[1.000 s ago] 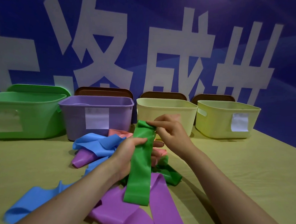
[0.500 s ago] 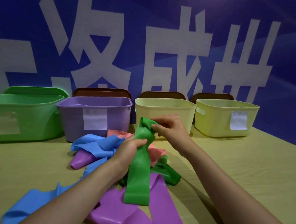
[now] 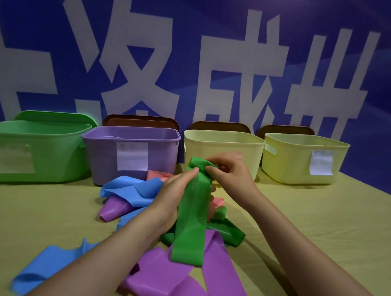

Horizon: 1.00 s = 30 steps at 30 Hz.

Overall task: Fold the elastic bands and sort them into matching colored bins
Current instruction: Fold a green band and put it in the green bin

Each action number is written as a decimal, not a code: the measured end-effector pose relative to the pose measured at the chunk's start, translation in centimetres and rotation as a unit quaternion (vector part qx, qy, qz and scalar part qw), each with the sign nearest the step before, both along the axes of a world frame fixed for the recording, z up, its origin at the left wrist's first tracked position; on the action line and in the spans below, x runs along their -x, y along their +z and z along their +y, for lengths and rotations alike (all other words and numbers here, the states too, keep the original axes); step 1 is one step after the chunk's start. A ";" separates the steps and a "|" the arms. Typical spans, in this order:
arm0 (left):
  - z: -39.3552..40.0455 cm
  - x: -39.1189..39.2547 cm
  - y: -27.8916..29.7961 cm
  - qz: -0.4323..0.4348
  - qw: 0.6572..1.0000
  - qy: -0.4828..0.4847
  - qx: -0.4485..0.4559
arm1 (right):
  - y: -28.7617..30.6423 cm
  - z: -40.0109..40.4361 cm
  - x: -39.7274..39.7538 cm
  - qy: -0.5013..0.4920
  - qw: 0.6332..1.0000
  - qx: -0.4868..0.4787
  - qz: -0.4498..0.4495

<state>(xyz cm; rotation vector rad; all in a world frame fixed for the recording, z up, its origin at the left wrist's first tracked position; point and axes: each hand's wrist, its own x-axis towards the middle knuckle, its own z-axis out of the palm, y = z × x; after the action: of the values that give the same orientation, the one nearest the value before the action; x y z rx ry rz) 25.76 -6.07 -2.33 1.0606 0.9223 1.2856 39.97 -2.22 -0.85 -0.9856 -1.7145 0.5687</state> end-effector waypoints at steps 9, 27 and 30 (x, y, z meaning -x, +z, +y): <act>0.0 -0.4 -0.6 0.082 0.995 0.030 -0.046 | -0.1 0.0 0.1 -0.034 0.998 -0.043 -0.009; 0.1 -0.3 -0.5 0.197 0.961 0.129 -0.147 | 0.3 -0.5 0.4 0.022 0.997 0.043 0.060; 0.0 -0.4 -0.5 0.194 0.963 0.120 -0.144 | 0.3 -0.2 0.3 -0.021 0.999 -0.026 0.014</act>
<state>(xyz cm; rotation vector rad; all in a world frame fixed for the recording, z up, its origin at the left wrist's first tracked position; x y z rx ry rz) 26.14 -6.12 -2.84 1.5026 1.2109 1.4696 39.65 -2.41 -0.53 -0.9698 -1.6718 0.5057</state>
